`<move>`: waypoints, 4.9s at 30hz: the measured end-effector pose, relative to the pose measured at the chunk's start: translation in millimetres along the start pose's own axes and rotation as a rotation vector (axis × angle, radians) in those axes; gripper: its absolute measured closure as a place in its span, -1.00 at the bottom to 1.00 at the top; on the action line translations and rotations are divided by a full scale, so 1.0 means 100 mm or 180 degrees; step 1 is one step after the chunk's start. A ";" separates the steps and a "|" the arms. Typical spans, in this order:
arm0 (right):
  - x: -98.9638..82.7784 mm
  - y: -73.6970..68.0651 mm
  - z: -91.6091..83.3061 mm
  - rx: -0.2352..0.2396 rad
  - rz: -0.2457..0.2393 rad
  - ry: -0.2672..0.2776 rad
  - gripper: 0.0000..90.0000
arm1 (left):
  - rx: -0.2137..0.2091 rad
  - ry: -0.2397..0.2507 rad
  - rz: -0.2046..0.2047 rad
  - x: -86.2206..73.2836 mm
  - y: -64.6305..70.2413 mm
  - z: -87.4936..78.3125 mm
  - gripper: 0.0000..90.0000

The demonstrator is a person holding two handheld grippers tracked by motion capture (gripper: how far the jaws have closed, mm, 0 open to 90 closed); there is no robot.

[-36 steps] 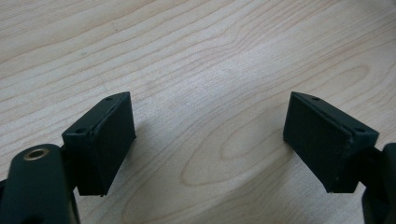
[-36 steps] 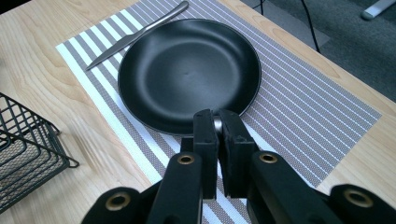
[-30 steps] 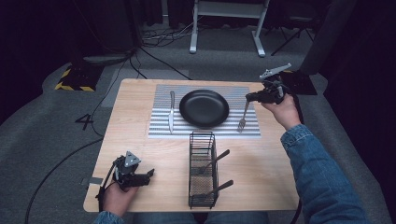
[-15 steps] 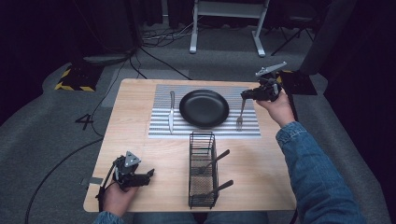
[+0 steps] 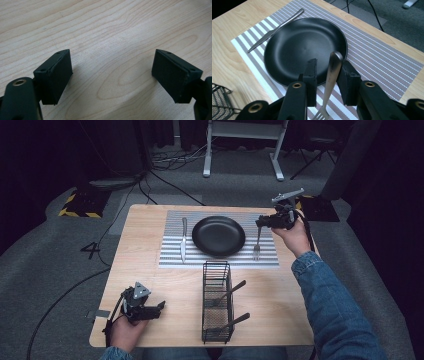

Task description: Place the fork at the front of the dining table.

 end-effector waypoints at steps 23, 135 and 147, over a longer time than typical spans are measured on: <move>-0.29 0.25 0.26 -0.0331 0.0355 -0.0218 0.77 | 0.0003 0.0006 -0.0002 0.00 0.00 0.00 -0.62; -0.98 0.14 0.61 -0.0553 0.0866 -0.0617 0.43 | -0.0007 0.0003 0.0000 0.01 0.00 0.01 -0.63; -1.15 -0.19 0.38 -0.0426 0.0664 -0.0554 0.15 | -0.0014 0.0001 0.0005 0.01 0.00 0.01 -0.63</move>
Point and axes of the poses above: each handheld gripper's, and its own axes: z roughly forward along the jaws, x roughly out of its top, y roughly to its right, the point moved 8 cm from there along z, roughly forward along the jaws, and after that the axes turned 5 degrees about -x, right-handed, at the moved point
